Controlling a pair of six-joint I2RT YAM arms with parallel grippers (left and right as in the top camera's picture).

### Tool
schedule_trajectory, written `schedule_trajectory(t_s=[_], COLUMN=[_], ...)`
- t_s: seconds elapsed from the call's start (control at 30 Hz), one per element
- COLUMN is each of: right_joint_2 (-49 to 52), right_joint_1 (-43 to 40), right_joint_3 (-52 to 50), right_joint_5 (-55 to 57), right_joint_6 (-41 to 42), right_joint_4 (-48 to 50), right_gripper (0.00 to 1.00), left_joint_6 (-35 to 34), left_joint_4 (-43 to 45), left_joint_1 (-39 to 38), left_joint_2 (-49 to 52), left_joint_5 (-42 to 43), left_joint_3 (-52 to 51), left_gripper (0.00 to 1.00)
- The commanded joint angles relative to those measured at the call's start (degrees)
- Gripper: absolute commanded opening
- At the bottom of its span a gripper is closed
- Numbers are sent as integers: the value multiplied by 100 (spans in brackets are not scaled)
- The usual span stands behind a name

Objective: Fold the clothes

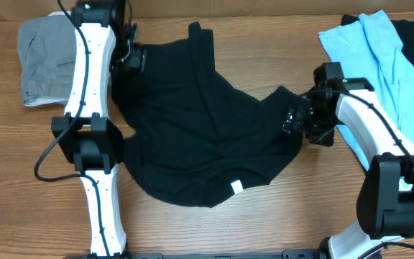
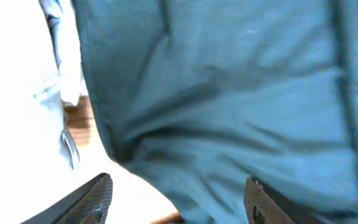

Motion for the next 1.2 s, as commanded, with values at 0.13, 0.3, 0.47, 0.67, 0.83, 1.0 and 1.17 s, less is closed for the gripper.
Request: schedule_trajectory(t_s=[0.13, 0.3, 0.47, 0.67, 0.83, 1.0, 1.17], right_joint_2=[-15, -15, -15, -15, -15, -15, -15], right_joint_1=[31, 28, 28, 28, 28, 24, 24], right_joint_3=[-767, -999, -1012, -1224, -1270, -1270, -1270], right_joint_5=[-107, -197, -195, -190, -173, -175, -175], right_joint_6=[35, 70, 70, 238, 243, 245, 245], right_joint_4=[741, 1027, 1276, 1845, 2024, 2079, 2107], right_gripper=[86, 86, 86, 74, 74, 74, 75], left_joint_6=[-321, -597, -931, -1421, -1869, -2496, -2894], left_joint_4=[-647, -647, -647, -647, -647, -640, -107], left_joint_1=[-46, -70, -339, -946, -1270, -1381, -1572], left_joint_2=[-142, -516, -1628, -2983, -3617, -4168, -4894], left_joint_5=[1832, 1856, 988, -17, -120, -234, -181], left_joint_3=[721, 717, 612, -614, -2227, -3921, -5508], left_gripper=[63, 75, 83, 80, 73, 70, 58])
